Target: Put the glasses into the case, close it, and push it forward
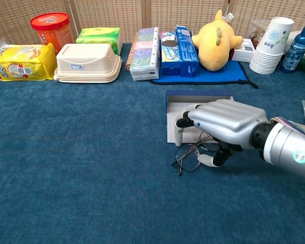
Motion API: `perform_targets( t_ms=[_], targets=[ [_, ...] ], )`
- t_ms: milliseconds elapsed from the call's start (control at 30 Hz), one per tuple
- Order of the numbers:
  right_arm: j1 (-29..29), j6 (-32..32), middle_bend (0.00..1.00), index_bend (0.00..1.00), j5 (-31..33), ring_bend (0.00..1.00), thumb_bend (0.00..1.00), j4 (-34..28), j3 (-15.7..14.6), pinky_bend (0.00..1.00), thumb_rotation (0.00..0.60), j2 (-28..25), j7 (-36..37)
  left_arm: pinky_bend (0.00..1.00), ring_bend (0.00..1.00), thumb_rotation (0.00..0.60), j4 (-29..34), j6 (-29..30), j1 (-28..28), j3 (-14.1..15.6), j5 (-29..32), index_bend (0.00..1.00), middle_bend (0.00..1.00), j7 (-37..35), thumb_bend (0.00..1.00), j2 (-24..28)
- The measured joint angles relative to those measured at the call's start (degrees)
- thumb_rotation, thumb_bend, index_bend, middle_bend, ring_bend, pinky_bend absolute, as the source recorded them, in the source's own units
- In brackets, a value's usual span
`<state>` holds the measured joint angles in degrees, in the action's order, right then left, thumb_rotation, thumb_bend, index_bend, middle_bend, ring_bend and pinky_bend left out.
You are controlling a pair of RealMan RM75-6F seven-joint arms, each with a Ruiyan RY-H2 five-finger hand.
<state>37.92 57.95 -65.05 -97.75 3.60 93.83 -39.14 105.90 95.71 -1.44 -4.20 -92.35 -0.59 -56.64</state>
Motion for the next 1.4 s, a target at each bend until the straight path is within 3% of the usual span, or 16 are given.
perform_targets(
  t_ms=[367,967,1400],
  targets=[
    [1.27,-1.63,0.22,0.41,-0.66,0.13,0.33,4.44,0.39,0.23,0.600,0.73,3.07,0.00,0.02,0.600,0.00,0.50,0.31,-0.05,-0.06,0.21,0.12,0.06,0.33,0.14],
    [2.12,-2.48,0.27,0.52,0.20,0.18,0.37,4.26,0.35,0.23,0.600,0.65,3.93,0.00,0.00,0.600,-0.27,2.47,0.83,-0.30,-1.59,0.21,0.11,-0.49,0.33,-0.02],
    [3.88,0.09,0.27,0.52,1.60,0.19,0.35,2.60,4.47,0.23,0.600,0.41,2.66,0.00,0.00,0.600,-0.30,2.65,0.73,-0.34,-2.31,0.21,0.10,-0.88,0.33,-0.21]
  ],
)
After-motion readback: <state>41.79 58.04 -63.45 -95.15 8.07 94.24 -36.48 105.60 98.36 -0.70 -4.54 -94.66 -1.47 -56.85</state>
